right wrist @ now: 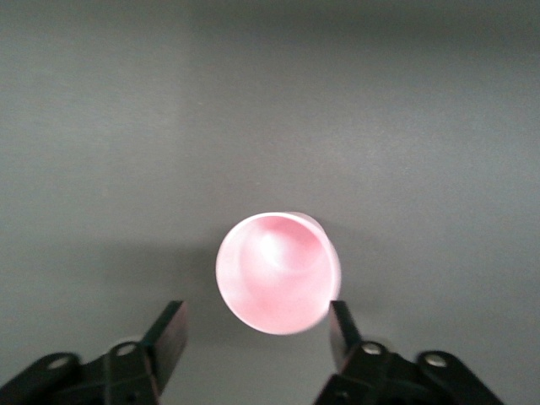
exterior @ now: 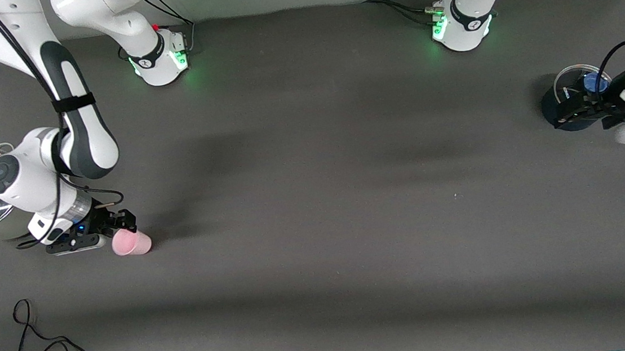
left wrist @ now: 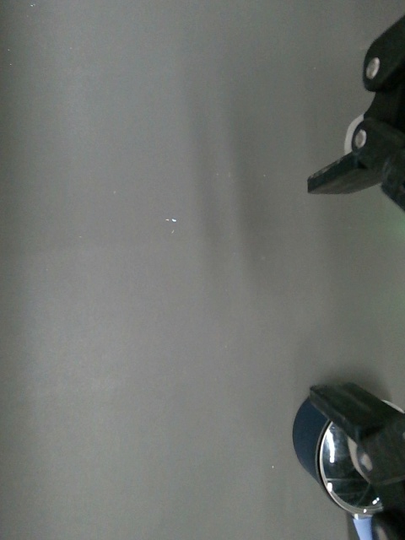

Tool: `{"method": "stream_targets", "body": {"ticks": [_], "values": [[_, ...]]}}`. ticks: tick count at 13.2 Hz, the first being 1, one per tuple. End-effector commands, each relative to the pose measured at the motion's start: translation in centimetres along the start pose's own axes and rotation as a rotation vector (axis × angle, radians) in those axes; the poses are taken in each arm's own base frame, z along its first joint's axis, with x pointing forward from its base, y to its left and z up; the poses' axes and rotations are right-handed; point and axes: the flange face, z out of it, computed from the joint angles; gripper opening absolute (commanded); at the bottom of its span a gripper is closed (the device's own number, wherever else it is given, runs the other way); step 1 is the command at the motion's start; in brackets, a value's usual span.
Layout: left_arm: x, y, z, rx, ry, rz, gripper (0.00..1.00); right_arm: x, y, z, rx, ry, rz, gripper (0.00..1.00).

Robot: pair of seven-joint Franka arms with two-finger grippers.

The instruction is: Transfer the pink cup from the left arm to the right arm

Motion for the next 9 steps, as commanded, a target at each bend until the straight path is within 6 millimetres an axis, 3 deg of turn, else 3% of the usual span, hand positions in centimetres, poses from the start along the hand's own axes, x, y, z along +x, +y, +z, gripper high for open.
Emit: {"method": "stream_targets", "body": {"ticks": [1, 3, 6, 9], "values": [[-0.8, 1.0, -1.2, 0.050, 0.008, -0.025, 1.00, -0.7, 1.1, -6.9, 0.101, 0.011, 0.018, 1.00], [-0.7, 1.5, -1.4, 0.049, 0.017, -0.017, 1.00, -0.2, 2.3, -12.8, 0.140, 0.005, 0.061, 1.00], [-0.5, 1.3, -1.4, 0.049, 0.026, -0.018, 1.00, 2.2, 0.9, -22.2, 0.130, -0.059, 0.107, 1.00], [-0.3, 1.1, -1.4, 0.046, 0.032, -0.020, 1.00, 1.6, 0.1, -29.2, 0.023, -0.133, 0.138, 1.00]]}}
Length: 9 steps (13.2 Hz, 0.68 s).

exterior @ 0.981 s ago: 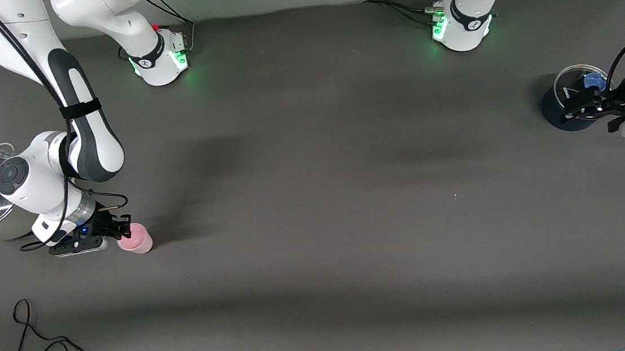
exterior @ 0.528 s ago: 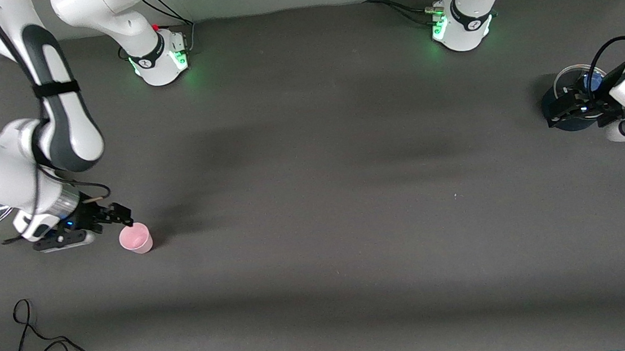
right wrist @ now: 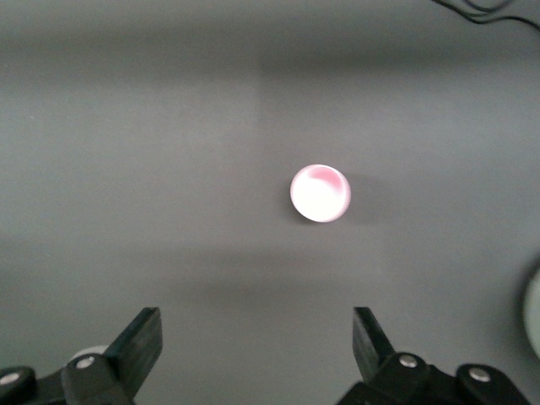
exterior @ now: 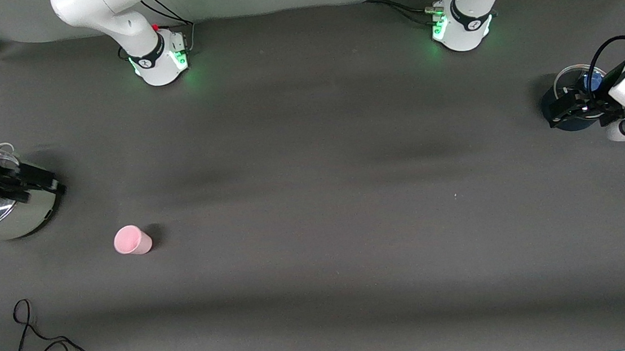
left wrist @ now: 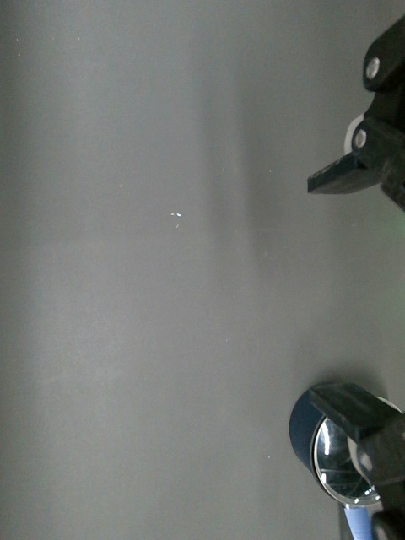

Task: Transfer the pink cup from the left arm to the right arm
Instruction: 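Open the right gripper and raise it away from the cup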

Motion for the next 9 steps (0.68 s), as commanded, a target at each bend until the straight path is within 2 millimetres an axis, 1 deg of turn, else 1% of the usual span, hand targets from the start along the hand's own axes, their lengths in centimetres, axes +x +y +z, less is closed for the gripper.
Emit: {"method": "stream_targets", "body": {"ticks": [1, 3, 5, 9], "values": [[-0.18, 0.91, -0.89, 0.016, 0.022, 0.002, 1.00, -0.18, -0.59, -3.43, -0.068, -0.056, 0.040, 1.00], [-0.20, 1.31, -1.01, 0.019, 0.024, 0.007, 1.00, -0.46, 0.24, -3.81, -0.104, -0.070, 0.048, 1.00], [-0.13, 1.52, -1.13, 0.021, 0.031, 0.011, 1.00, -0.84, 0.02, -3.54, -0.103, -0.102, 0.044, 1.00], [-0.12, 1.78, -1.19, 0.021, 0.033, 0.034, 1.00, -0.88, -0.10, -3.18, -0.112, -0.118, 0.041, 1.00]]}}
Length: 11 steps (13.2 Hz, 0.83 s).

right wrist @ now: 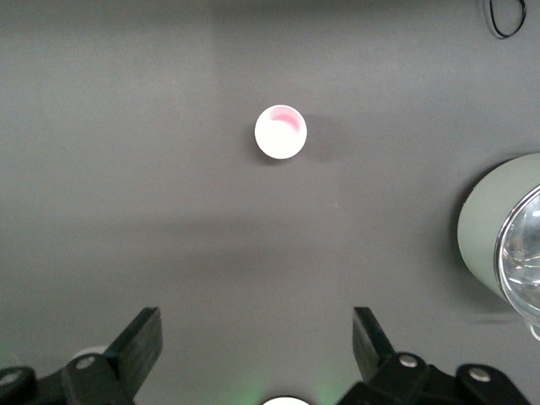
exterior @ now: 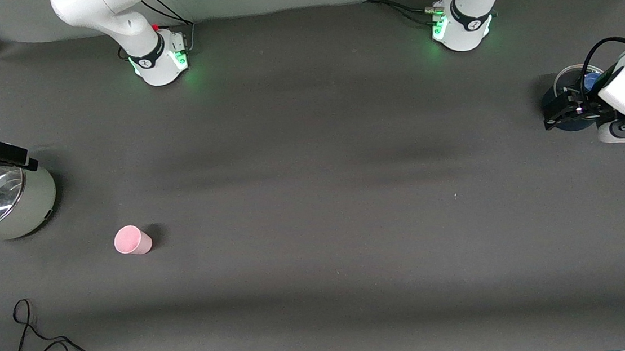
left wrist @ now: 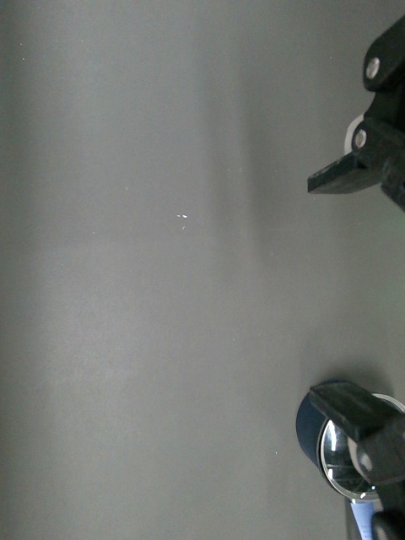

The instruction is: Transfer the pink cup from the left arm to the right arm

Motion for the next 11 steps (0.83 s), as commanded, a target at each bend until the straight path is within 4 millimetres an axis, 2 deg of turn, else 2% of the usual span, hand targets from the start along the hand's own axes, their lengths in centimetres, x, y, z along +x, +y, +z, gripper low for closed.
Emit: {"method": "stream_targets", "body": {"ticks": [1, 2, 7, 10, 11], "values": [[-0.4, 0.2, -1.3, 0.004, 0.025, 0.040, 1.00, 0.3, -0.8, -0.5, -0.034, -0.009, 0.003, 1.00], [-0.3, 0.1, -1.3, 0.005, 0.025, 0.060, 1.00, 0.2, -0.6, -0.5, -0.047, -0.010, 0.000, 1.00], [-0.2, 0.3, -1.5, 0.003, 0.033, 0.077, 1.00, -0.1, -3.8, -0.2, -0.098, -0.018, -0.002, 1.00], [-0.1, 0.7, -1.4, 0.002, 0.031, 0.081, 1.00, 0.0, -2.6, -0.4, -0.095, -0.012, 0.011, 1.00], [-0.1, 0.7, -1.4, 0.002, 0.031, 0.081, 1.00, 0.0, -2.8, -0.6, -0.094, -0.007, 0.008, 1.00]]}}
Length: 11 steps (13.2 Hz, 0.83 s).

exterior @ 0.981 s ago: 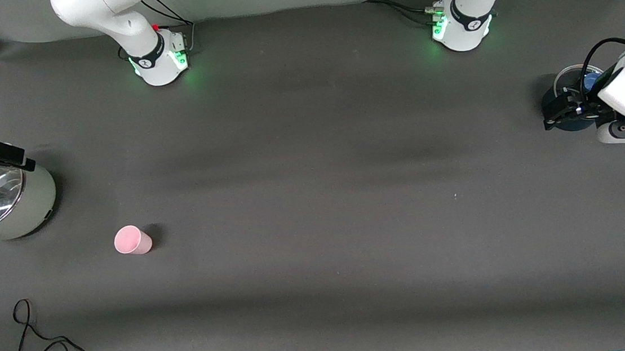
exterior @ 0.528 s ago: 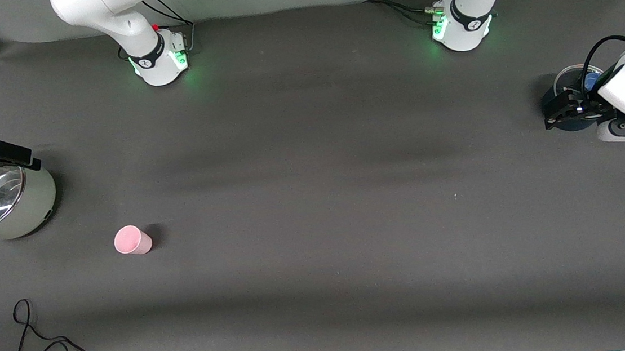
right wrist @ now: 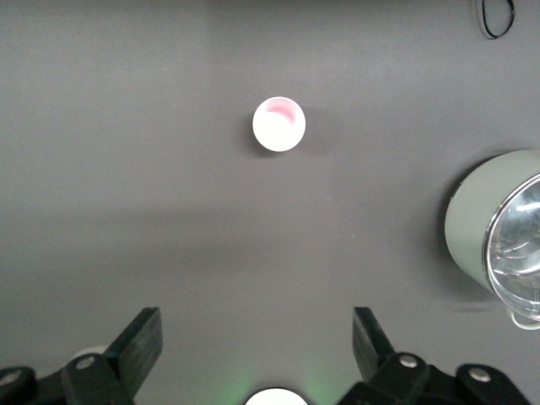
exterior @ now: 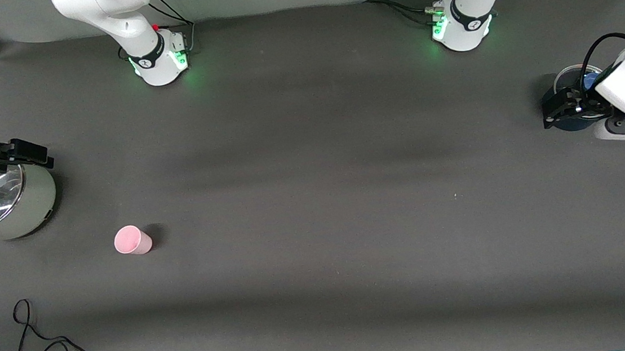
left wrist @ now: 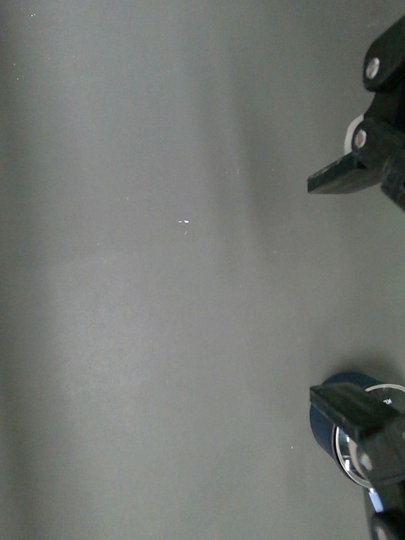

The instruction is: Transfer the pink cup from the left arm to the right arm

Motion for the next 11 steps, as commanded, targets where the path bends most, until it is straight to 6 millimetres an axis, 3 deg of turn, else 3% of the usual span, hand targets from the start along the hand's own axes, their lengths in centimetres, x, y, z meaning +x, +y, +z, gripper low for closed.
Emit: {"method": "stream_targets", "body": {"ticks": [1, 11], "values": [[-0.19, 0.05, -0.79, 0.002, 0.017, 0.002, 1.00, 0.18, 0.23, -0.56, -0.018, 0.006, 0.015, 1.00], [-0.79, -0.51, -1.22, 0.005, 0.007, -0.016, 1.00, 0.43, -0.52, -0.39, -0.015, 0.010, 0.003, 1.00]]}}
